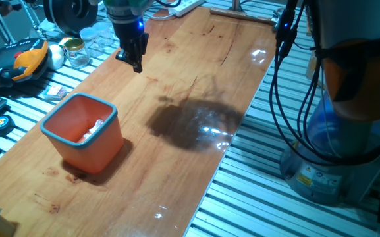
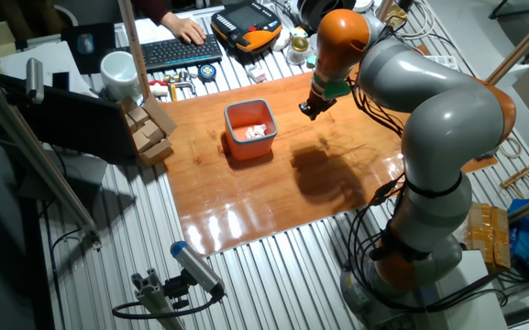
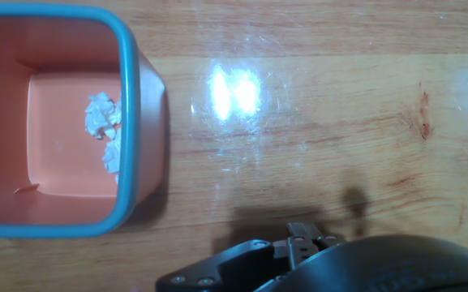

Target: Put the garbage in the trash can

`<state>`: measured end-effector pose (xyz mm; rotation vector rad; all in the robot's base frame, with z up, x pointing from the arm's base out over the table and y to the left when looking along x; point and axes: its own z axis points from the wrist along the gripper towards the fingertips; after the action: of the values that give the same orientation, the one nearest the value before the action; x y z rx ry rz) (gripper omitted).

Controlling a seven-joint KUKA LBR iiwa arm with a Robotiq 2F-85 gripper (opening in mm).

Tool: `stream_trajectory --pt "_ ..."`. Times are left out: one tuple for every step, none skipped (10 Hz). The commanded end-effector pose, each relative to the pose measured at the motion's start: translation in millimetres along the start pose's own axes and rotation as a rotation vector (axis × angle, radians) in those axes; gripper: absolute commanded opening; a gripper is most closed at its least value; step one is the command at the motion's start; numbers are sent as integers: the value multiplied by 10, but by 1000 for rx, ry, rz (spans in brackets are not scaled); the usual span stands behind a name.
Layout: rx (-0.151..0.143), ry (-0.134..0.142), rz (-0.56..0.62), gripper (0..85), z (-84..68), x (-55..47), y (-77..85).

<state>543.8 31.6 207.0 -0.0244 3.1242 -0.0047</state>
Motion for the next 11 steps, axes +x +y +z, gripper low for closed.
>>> stream_trajectory --pt "2 0 -3 0 -2 -2 -5" --pt "2 0 -5 0 -8 -6 -18" --pt "2 2 -8 0 -16 -15 -33" --pt "2 3 -10 0 -25 -25 -42" --pt "3 3 -10 0 -35 -37 -42" --pt "5 3 -10 0 -37 -40 -42" --pt "8 3 -10 0 -37 -40 -45" --pt "5 3 -11 0 -31 -35 -50" --pt "5 2 -11 0 -26 -35 -50" --pt "3 0 -11 0 -17 -41 -47" --pt "6 -4 -10 0 -20 -41 -47"
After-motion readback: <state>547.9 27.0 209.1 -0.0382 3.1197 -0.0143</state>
